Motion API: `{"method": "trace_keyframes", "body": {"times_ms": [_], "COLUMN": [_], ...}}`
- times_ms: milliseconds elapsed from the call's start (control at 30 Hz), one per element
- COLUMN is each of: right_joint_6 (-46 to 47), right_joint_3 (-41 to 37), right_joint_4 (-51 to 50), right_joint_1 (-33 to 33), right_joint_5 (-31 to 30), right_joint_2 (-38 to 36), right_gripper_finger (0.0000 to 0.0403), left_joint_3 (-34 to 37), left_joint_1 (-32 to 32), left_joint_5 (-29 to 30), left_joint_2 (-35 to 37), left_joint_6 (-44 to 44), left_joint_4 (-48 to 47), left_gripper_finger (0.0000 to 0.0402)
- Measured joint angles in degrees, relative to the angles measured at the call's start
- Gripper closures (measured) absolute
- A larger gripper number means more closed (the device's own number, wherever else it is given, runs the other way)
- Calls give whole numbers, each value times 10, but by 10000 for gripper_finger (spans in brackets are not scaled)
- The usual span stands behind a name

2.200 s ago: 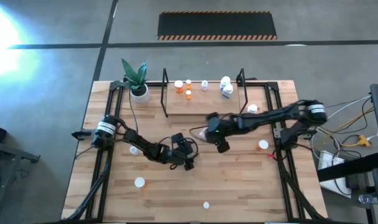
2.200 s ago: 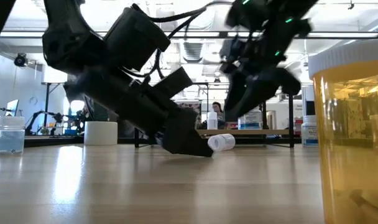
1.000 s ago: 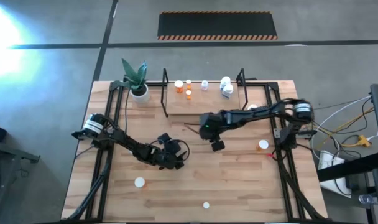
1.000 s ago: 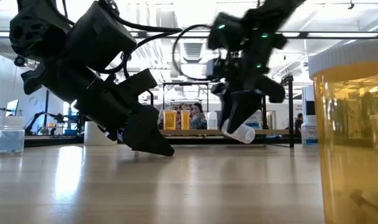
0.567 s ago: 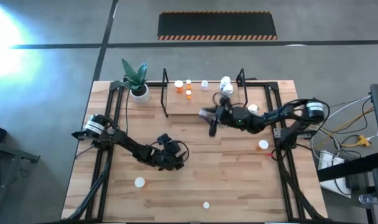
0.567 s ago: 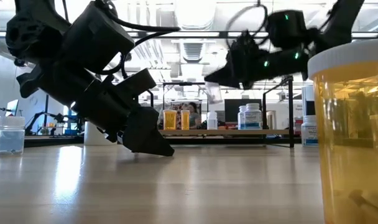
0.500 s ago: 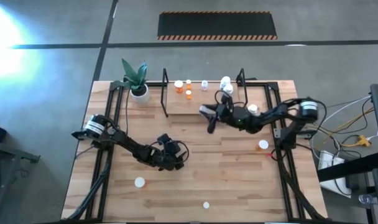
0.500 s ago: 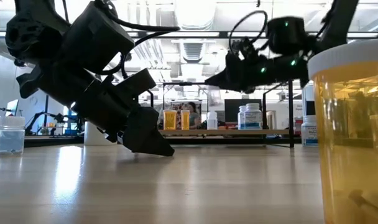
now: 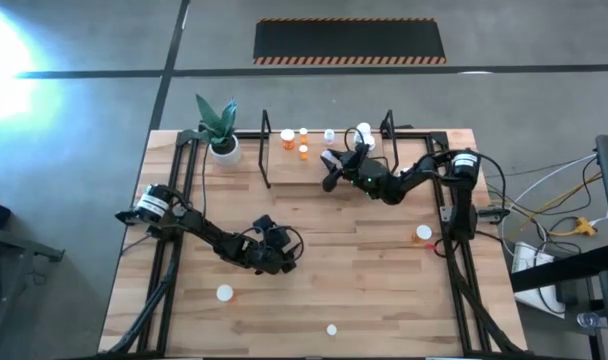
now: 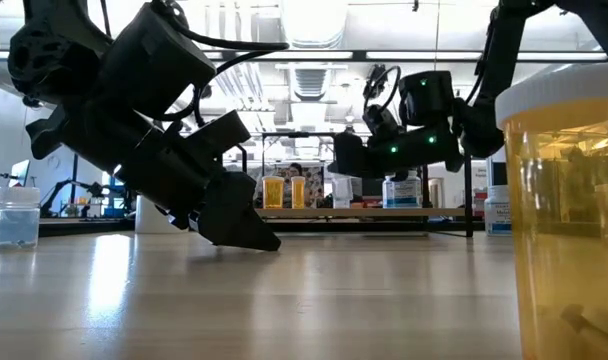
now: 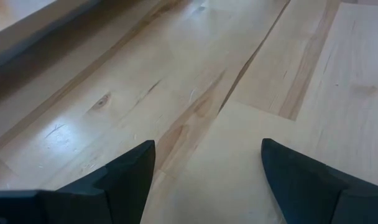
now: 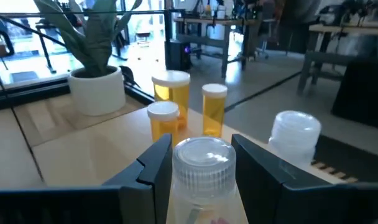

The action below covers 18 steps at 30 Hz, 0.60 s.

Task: Pick and place medicine bottles onto shelf by color
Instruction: Put the bottom transparent pill bottle on the shelf aligned with the transparent pill bottle

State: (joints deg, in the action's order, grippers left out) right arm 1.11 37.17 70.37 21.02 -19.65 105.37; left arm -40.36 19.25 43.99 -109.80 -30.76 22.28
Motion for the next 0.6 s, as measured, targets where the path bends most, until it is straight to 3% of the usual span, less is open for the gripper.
{"method": "trace_keyframes", "body": {"times_ms": [233,600], "right_joint_6": [20,27], "right_joint_3": [0,1], "right_joint_4": [-10,-53], "right_joint_1": [12,29], "right_joint_5": [4,30], "right_joint_2": [13,2], "right_gripper_finger": [259,189], "left_joint_3": [0,0], "left_joint_1": [0,0], "left_joint_5": [0,0], "left_joint_2": [0,0], "left_joint_6": [0,0], "left_joint_4": [2,10], "left_gripper_finger": [126,126]}}
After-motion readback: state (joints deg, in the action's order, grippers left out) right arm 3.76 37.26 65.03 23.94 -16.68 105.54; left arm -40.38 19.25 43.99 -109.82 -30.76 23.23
